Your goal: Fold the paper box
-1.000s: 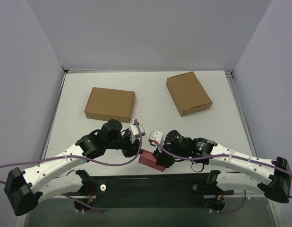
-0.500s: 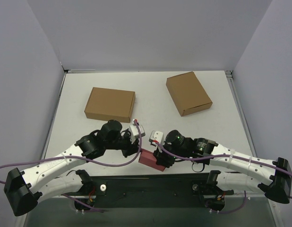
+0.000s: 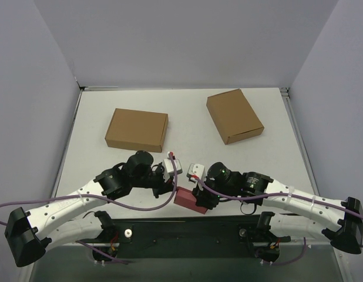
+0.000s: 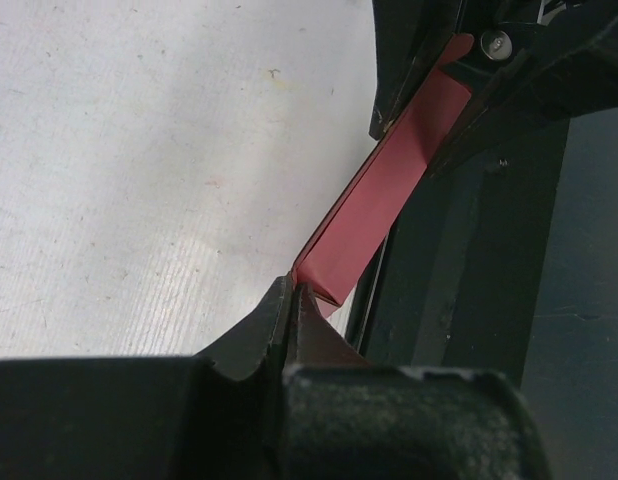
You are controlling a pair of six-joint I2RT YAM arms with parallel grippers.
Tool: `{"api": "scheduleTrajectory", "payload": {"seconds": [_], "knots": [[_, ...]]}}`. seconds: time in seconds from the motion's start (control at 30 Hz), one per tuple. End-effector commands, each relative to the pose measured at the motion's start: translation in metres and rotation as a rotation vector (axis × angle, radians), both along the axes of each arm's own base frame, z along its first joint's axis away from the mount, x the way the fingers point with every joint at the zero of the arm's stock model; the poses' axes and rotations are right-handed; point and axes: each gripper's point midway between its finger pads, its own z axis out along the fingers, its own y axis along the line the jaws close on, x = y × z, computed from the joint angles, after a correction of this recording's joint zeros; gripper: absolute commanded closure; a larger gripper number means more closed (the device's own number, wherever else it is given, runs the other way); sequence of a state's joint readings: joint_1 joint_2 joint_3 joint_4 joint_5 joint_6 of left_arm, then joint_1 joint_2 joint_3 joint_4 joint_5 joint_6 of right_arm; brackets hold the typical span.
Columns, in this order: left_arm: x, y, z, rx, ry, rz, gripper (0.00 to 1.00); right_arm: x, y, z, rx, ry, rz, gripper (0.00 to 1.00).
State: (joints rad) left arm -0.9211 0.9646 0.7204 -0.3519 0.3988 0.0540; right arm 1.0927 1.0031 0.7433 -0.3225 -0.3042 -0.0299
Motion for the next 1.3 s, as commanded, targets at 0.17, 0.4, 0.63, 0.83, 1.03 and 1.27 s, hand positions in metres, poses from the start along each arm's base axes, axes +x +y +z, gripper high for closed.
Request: {"api": "scheduleTrajectory", "payload": {"seconds": [0.17,0.4,0.63,0.83,1.03,1.27], "knots": [[-0.006,-0.007,0.008,-0.013,-0.004,-0.034,1.0,0.011,0.002,0.008,0.034,-0.053,-0.028,0.83],[0.009,-0.008,0.021,-0.021,-0.021,0.047,0.4,0.011,0.001,0.005,0.022,-0.053,-0.032,0.83],[0.022,0.0,0.032,-0.026,-0.091,0.086,0.32,0.011,0.002,0.006,0.024,-0.053,-0.029,0.83],[0.03,-0.002,0.034,-0.016,-0.084,0.116,0.46,0.012,0.002,0.005,0.02,-0.052,-0.031,0.83],[0.029,-0.007,0.034,-0.021,-0.074,0.099,0.54,0.012,0.002,0.004,0.017,-0.052,-0.03,0.83],[0.027,-0.008,0.03,-0.013,-0.059,0.089,0.6,0.012,0.001,0.003,0.012,-0.052,-0.03,0.83]]}}
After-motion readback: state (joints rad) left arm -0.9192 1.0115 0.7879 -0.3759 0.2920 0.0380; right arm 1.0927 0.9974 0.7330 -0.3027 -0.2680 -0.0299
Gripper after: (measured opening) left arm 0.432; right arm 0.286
